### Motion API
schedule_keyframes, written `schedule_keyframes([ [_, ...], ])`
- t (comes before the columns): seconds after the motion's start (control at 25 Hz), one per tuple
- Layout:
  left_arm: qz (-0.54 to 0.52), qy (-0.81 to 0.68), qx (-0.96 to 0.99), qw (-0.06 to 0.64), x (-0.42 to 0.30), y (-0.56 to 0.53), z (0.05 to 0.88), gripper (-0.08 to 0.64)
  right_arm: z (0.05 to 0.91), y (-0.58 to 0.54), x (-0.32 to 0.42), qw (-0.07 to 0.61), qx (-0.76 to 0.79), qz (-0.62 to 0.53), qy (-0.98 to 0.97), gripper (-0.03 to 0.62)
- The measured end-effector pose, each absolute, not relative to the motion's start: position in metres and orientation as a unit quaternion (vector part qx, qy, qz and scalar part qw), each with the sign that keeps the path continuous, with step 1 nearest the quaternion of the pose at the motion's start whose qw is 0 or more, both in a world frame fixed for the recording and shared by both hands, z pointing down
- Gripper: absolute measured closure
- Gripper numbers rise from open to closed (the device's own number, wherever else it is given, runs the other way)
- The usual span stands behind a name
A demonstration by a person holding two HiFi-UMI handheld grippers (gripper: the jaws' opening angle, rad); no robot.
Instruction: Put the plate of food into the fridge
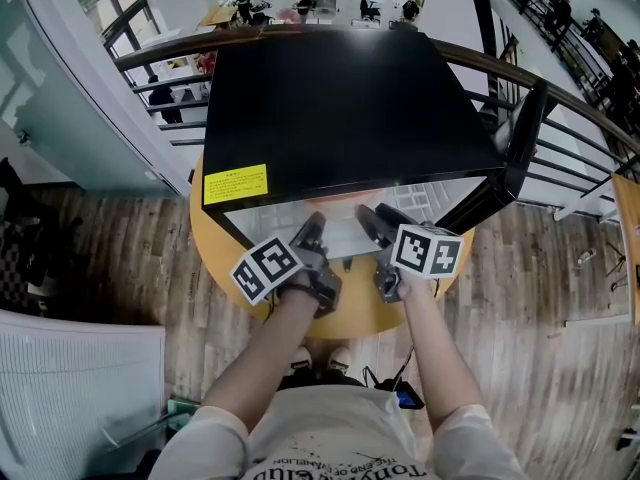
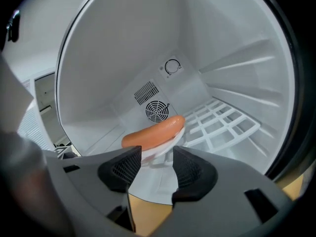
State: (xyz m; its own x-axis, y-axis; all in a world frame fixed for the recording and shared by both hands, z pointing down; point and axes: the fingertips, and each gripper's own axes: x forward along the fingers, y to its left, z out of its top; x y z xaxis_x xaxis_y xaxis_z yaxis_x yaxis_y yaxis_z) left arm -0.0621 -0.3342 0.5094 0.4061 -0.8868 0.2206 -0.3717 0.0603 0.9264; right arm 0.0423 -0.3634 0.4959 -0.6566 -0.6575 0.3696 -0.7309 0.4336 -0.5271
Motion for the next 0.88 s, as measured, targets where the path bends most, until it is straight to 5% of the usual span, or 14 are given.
schedule_keyframes([
  [0.72, -0.21, -0.476, 0.669, 0.531, -0.061, -0.308, 0.511, 0.509, 0.501, -0.336, 0.058, 0.018, 0.397, 0.36, -0.844, 0.39],
  [0.88, -0.171, -0.479, 0.7, 0.502, -0.063, -0.286, 0.511, 0.509, 0.492, -0.316, 0.06, 0.013, 0.416, 0.333, -0.847, 0.446],
])
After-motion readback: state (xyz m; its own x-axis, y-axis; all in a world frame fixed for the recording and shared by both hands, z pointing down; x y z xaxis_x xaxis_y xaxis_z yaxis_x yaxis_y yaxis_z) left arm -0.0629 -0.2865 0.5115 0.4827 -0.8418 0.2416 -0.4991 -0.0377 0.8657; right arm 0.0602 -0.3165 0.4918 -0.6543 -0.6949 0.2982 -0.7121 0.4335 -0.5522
